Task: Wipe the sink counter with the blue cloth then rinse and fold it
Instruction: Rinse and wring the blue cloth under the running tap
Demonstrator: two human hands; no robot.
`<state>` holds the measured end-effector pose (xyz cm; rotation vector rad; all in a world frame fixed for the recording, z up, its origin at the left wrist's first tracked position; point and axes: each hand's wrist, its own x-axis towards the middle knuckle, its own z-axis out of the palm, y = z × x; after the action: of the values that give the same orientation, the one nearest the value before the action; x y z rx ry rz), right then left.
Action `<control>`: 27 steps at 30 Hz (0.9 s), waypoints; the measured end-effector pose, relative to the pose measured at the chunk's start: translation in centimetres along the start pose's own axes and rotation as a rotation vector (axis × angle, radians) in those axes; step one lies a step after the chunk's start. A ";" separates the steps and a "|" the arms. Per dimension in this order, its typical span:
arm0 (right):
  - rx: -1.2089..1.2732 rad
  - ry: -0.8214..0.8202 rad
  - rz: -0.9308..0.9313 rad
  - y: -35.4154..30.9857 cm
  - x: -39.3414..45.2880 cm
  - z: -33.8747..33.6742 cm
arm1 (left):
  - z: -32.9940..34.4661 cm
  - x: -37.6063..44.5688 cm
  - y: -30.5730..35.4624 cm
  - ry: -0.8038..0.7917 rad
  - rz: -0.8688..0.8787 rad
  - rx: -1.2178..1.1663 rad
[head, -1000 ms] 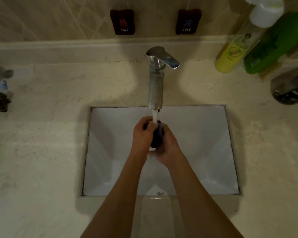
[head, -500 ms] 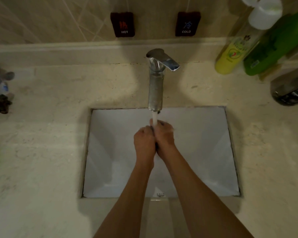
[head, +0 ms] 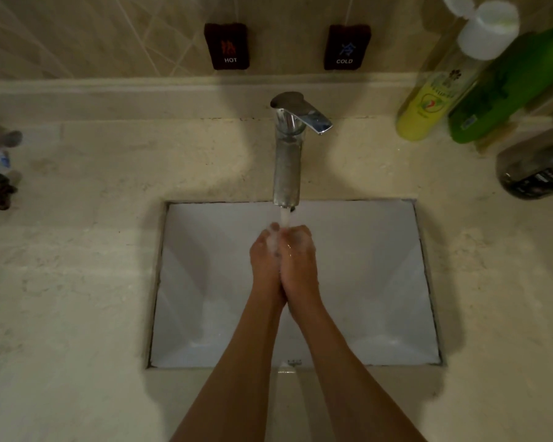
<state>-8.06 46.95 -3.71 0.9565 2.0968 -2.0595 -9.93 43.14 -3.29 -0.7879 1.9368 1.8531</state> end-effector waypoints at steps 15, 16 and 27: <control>0.684 -0.227 0.616 1.2 1.1 -1.9 | -0.6 0.2 0.1 0.036 0.096 0.133; 0.657 -0.225 0.513 1.4 0.8 -1.8 | -0.3 0.7 -0.1 0.056 0.087 0.203; -0.140 0.067 0.096 -0.8 1.7 0.2 | -0.7 -0.6 -0.2 0.015 0.015 0.002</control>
<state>-9.93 47.49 -3.77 1.0950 2.1477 -1.8338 -9.22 42.56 -3.05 -0.7914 1.9583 1.8587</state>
